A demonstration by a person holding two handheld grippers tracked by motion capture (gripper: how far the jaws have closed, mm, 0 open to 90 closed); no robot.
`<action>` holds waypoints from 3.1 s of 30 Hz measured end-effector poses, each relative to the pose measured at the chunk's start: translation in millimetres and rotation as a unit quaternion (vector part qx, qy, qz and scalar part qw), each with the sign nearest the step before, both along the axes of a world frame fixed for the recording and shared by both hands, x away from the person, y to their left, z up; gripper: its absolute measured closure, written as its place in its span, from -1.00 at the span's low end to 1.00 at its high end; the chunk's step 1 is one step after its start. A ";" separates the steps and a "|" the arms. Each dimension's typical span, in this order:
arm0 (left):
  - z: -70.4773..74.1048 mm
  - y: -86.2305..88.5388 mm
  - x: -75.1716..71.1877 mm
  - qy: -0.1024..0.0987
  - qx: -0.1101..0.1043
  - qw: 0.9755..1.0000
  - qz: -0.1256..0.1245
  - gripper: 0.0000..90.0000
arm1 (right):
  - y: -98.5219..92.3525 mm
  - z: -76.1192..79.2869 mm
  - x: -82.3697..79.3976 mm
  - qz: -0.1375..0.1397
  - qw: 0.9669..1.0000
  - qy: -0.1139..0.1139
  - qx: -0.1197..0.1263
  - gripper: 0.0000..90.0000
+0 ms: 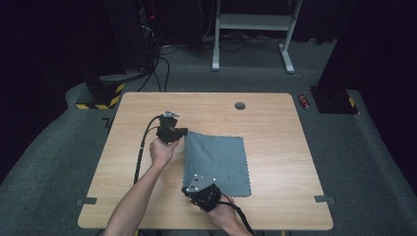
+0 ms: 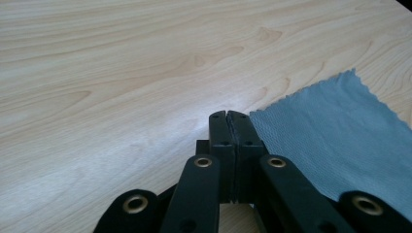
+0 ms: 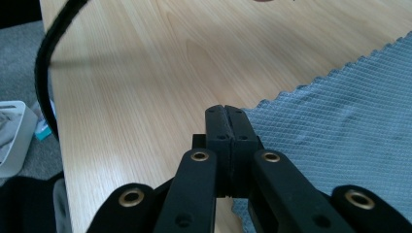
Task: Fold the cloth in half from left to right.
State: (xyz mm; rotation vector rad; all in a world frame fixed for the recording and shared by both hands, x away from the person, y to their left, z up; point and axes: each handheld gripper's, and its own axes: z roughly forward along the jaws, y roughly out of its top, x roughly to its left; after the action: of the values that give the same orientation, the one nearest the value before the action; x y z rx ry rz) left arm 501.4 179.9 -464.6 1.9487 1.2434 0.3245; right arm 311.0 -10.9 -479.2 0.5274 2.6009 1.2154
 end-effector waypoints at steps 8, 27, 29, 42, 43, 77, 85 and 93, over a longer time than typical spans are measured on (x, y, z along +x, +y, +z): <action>14.1 32.5 -6.5 -0.004 0.000 1.000 0.022 0.99 | 19.1 10.7 2.2 0.019 1.000 -0.007 0.022 1.00; 5.7 -27.4 9.3 -0.001 0.009 1.000 -0.024 0.99 | -46.6 -6.9 3.2 -0.065 0.997 0.003 0.036 1.00; 5.5 -36.4 11.3 -0.002 0.010 0.999 -0.031 0.99 | -54.8 -8.8 2.7 -0.074 0.997 0.004 0.037 1.00; 3.1 -76.6 19.6 0.004 0.004 0.999 -0.043 0.99 | -101.5 -15.4 -3.6 -0.130 0.991 0.003 0.039 1.00; 4.1 -81.9 20.9 0.002 0.009 0.999 -0.047 0.99 | -107.8 -16.4 -3.5 -0.140 0.989 0.004 0.042 1.00; -20.9 -151.2 38.5 0.012 0.053 0.996 -0.069 0.98 | -149.3 -41.5 5.5 -0.210 0.976 0.046 0.021 0.99; -24.6 -153.0 40.1 0.014 0.056 0.996 -0.072 0.97 | -150.1 -41.1 6.0 -0.211 0.976 0.047 0.015 0.99; -16.2 -150.6 36.7 0.002 0.048 0.998 -0.050 0.30 | -149.8 -42.3 7.4 -0.216 0.975 0.051 0.006 0.89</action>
State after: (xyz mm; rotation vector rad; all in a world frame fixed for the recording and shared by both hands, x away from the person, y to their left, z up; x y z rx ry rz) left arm 538.1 29.3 -480.8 2.0866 1.1477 0.3345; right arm 318.4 -160.7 -521.5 1.1145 2.3769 1.0783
